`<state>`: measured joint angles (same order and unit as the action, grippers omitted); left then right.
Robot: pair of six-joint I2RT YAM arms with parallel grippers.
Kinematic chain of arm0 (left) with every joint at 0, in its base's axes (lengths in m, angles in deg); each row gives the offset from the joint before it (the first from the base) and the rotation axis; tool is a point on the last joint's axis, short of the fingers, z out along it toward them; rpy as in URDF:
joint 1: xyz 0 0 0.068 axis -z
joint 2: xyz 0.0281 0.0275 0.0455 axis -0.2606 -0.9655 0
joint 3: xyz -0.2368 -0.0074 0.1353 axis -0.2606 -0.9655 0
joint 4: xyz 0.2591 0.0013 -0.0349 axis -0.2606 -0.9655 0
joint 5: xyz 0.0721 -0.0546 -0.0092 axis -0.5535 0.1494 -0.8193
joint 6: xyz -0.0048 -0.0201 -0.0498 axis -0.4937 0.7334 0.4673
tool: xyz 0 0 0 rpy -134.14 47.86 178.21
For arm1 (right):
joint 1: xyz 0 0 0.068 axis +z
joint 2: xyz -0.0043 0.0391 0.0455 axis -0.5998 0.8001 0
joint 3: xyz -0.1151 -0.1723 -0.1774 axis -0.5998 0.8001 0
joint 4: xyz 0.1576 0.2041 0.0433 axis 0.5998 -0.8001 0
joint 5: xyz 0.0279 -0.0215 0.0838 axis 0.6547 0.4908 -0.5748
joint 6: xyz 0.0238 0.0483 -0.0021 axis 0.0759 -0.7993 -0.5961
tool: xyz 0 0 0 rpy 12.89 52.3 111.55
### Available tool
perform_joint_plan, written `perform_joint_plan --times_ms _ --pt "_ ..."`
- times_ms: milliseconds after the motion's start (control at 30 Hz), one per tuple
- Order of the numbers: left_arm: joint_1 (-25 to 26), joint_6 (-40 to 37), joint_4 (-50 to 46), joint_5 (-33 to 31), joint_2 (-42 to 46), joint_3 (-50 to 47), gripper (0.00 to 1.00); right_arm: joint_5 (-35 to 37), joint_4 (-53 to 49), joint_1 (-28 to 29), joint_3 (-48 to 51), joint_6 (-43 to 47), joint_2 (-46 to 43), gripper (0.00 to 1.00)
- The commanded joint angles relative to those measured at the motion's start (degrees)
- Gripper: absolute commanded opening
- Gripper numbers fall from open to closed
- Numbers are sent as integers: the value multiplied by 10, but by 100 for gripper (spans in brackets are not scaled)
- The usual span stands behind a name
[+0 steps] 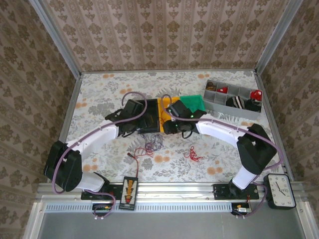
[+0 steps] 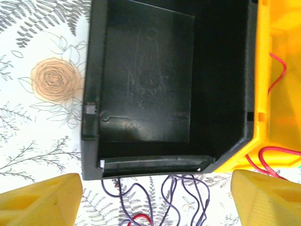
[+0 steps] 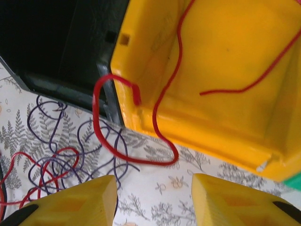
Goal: Untangle the cables
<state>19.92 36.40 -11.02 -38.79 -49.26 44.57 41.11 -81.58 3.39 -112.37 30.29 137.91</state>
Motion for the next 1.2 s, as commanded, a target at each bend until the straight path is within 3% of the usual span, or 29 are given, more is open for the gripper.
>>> perform_joint_plan --times_ms 0,267,467,667,1167 --pt "-9 21 -15 -15 25 -10 83 14 -11 1 -37 40 23 48" --pt "-13 29 -14 -10 35 -23 83 5 -16 1 -66 57 73 45" --pt "-14 31 -15 -6 34 -24 83 12 -3 -9 -77 41 80 23" --pt "-13 35 -11 -2 31 -28 83 -1 -3 -33 -77 33 77 11" --pt "-13 36 -5 8 19 -25 83 -41 -133 -79 -249 73 229 10"
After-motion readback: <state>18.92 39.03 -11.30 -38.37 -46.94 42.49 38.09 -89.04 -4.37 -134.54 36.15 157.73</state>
